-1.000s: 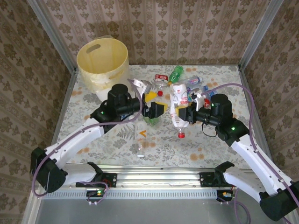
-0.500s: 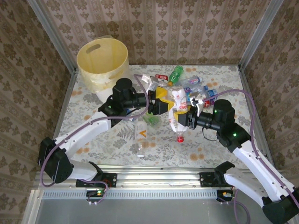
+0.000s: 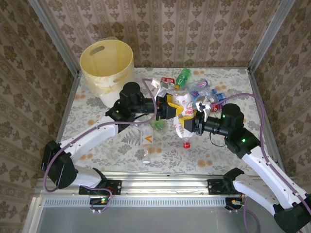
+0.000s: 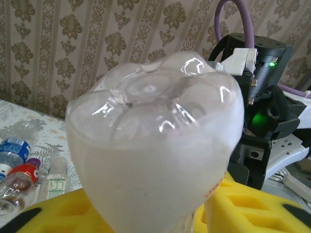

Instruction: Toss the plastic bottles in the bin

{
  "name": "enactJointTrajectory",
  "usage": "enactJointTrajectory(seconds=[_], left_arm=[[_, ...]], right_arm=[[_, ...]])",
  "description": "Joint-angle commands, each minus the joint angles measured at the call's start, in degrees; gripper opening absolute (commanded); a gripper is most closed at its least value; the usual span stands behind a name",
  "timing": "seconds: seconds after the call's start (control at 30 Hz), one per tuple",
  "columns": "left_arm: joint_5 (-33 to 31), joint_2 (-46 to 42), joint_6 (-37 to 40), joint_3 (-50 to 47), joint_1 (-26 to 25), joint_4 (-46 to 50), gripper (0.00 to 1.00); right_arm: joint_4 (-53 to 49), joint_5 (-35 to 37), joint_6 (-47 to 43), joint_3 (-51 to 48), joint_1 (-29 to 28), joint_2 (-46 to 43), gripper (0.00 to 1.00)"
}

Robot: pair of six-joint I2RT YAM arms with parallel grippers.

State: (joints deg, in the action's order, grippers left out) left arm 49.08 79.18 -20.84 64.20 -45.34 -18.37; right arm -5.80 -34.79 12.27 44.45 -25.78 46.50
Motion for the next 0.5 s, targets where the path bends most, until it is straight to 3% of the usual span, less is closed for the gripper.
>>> enactJointTrajectory(seconds=[0.0,0.3,0.47], left_arm=[[2.1,0.8,0.1,1.3,-0.8,-1.9,0.41],[3.4,1.2,0.0,2.3,-1.1,-2.0,0.21],[2.7,1.1,0.4,2.3,-0.9,-1.1,0.10]], right_arm=[[2.2,-1.0,-0.8,-0.6,-0.7,0.0,0.30],[1.8,-0.5,-1.0,-0.6,-1.0,0.3,0.34],[1.3,1.1,-1.1,-0.7,-1.0,0.3,0.50]])
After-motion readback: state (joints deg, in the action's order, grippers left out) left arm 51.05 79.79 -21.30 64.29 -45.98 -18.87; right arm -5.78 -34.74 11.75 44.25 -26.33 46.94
